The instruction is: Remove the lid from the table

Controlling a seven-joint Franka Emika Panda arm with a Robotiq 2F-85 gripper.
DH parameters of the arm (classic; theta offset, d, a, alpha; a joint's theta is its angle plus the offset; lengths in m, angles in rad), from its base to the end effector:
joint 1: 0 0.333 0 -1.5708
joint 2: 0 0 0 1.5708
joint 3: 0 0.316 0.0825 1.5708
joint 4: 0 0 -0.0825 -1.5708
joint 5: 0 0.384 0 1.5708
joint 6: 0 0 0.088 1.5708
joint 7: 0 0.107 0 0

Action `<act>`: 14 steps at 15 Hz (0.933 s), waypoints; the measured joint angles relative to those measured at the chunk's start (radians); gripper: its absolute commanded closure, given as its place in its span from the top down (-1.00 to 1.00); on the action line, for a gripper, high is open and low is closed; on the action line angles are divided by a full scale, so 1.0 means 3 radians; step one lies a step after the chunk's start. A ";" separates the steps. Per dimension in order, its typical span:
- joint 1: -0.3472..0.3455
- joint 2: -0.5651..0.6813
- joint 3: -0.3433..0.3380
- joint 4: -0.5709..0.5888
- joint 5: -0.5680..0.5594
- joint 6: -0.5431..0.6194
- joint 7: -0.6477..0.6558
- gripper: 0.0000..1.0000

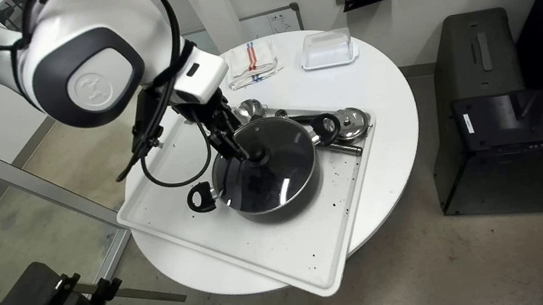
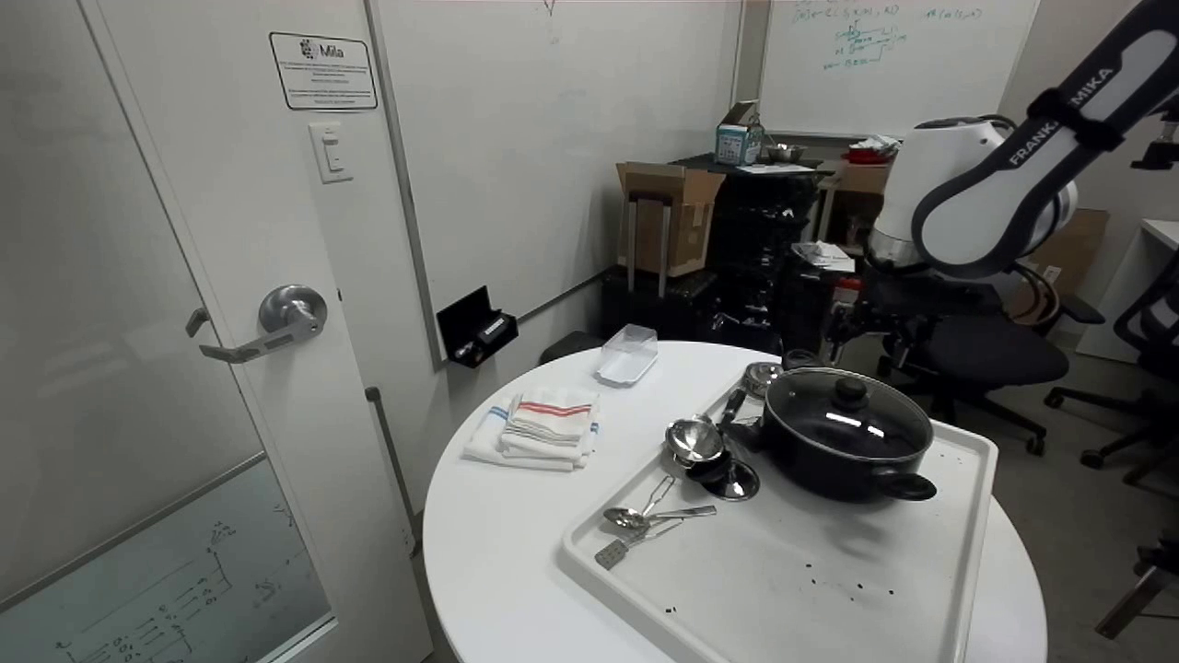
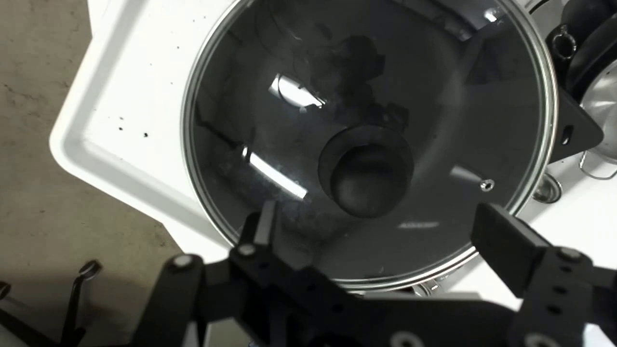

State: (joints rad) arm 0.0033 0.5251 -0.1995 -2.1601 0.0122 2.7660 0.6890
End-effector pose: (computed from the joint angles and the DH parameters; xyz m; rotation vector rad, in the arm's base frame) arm 0.5598 -0.1138 0.1630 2.7857 -1.2870 0.1708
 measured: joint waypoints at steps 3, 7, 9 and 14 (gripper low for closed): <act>0.0013 0.0145 0.0000 0.0067 0.0031 0.0035 -0.0001 1.00; 0.0023 0.0284 -0.0002 0.0163 0.0101 0.0047 -0.0001 1.00; 0.0022 0.0335 -0.0007 0.0201 0.0135 0.0047 -0.0002 1.00; 0.0022 0.0398 -0.0018 0.0233 0.0193 0.0047 -0.0004 1.00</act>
State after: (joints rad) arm 0.0100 0.6446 -0.2050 -2.0904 0.0700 2.7801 0.6878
